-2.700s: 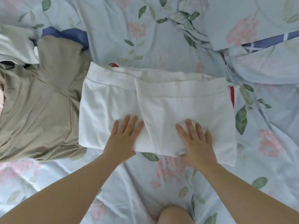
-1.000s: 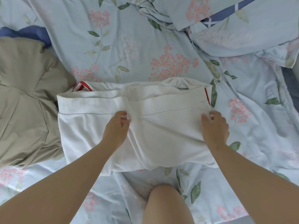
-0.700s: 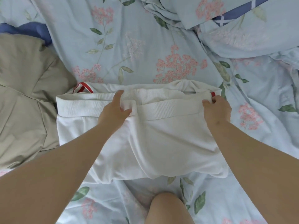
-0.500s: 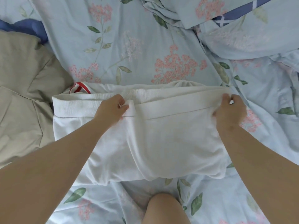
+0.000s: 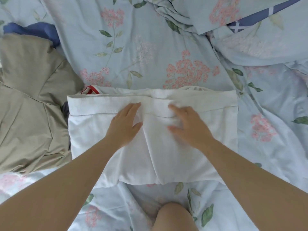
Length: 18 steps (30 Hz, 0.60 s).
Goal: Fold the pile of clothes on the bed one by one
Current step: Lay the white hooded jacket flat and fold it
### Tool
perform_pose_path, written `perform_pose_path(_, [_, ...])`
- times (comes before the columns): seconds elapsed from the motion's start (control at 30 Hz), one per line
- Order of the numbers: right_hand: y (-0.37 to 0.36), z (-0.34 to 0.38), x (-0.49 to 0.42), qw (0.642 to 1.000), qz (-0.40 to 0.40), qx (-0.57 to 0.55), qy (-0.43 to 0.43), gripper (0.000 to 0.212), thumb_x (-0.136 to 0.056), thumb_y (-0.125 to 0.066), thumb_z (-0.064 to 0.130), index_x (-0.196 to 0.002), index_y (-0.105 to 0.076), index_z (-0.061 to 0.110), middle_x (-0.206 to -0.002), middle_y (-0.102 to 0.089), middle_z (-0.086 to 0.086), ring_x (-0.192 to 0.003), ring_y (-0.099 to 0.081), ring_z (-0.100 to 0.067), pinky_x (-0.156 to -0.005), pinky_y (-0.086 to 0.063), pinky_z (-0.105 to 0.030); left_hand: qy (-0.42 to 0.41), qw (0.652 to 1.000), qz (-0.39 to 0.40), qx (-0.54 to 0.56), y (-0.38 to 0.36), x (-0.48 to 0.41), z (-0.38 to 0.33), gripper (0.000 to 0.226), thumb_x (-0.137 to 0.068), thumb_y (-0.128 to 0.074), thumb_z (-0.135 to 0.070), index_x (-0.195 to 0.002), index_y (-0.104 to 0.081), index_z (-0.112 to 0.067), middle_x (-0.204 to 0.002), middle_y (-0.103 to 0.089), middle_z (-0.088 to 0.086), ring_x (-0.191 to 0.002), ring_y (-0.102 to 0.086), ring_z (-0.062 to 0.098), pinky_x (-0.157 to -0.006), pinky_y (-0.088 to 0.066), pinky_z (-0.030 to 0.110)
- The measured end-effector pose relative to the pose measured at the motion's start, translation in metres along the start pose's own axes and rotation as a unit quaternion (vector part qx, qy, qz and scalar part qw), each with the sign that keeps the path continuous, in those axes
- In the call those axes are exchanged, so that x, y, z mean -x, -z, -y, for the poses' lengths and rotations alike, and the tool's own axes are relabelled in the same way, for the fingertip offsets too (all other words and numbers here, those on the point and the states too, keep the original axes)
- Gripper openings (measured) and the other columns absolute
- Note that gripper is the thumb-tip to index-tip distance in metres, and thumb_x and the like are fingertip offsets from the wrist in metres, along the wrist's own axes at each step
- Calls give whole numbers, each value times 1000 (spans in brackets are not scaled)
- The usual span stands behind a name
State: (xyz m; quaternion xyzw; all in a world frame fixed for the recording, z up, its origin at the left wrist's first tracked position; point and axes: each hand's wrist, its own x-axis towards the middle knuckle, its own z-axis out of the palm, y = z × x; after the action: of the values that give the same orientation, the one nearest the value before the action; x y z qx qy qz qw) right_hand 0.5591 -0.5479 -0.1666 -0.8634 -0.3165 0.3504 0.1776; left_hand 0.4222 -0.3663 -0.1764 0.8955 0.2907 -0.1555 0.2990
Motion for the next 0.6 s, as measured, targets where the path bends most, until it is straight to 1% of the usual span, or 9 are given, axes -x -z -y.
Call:
perform_pose_path(0.03, [-10,6,1,999,30,36,-21,68,-85,-61,42,-144,-26,41,-130,-35,-1,-120,-38,-22,-99,-38,-38,7,1000,-23,-12,-1,10,9,62,-93,-55,-24,-148,-26,-24,-154,-25,0,-142,-23,20,-113,-24,39])
perform_pose_path(0.07, [-18,10,1,997,26,58,-46,66,-85,-61,41,-142,-26,41,-130,-33,-1,-119,-37,-24,-97,-39,-40,24,998,-53,-22,-1,21,17,59,-92,-56,-24,-146,-32,-23,-152,-29,1,-141,-25,21,-112,-24,40])
perform_pose_path(0.13, [-24,17,-2,994,-38,64,-76,52,-88,-57,31,-135,-34,35,-121,-37,-4,-110,-42,-27,-89,-42,-40,87,988,-129,-25,-2,43,36,53,-90,-59,-25,-139,-42,-21,-148,-35,1,-138,-28,23,-110,-22,42])
perform_pose_path(0.2, [-27,21,-8,991,-83,78,-75,38,-91,-56,22,-127,-43,25,-115,-43,-7,-105,-47,-29,-83,-43,-39,182,964,-193,-11,-3,63,54,52,-88,-60,-27,-137,-42,-21,-148,-33,2,-138,-26,24,-109,-20,44])
perform_pose_path(0.27, [-32,30,-10,988,-106,87,-67,26,-92,-53,15,-118,-49,16,-111,-48,-10,-99,-51,-30,-78,-43,-39,297,928,-222,30,-3,82,70,61,-87,-62,-32,-141,-36,-19,-150,-28,5,-137,-24,28,-108,-20,47])
perform_pose_path(0.37, [-49,48,1,989,-125,48,-60,12,-96,-46,18,-104,-50,11,-104,-50,-9,-86,-54,-30,-67,-46,-39,395,879,-215,158,-6,109,86,68,-86,-64,-39,-140,-32,-14,-140,-35,11,-124,-39,32,-102,-32,47])
perform_pose_path(0.47, [-75,67,19,996,-84,11,-37,17,-96,-45,29,-97,-51,13,-95,-55,-5,-81,-57,-27,-68,-49,-40,391,866,-196,243,-17,131,95,56,-86,-64,-38,-130,-41,-10,-122,-48,8,-98,-47,20,-84,-38,35])
perform_pose_path(0.53, [-90,75,30,997,-67,35,-8,25,-93,-51,38,-98,-54,13,-91,-57,-4,-84,-58,-28,-75,-48,-41,405,869,-164,232,-23,142,100,47,-88,-62,-39,-121,-47,-9,-117,-52,8,-96,-49,21,-80,-39,34])
perform_pose_path(0.6, [-102,78,38,995,-61,72,6,36,-88,-57,46,-105,-56,14,-96,-57,-4,-92,-56,-28,-83,-43,-41,433,863,-132,224,-27,150,108,48,-88,-61,-41,-122,-48,-10,-122,-48,9,-109,-49,27,-90,-40,40])
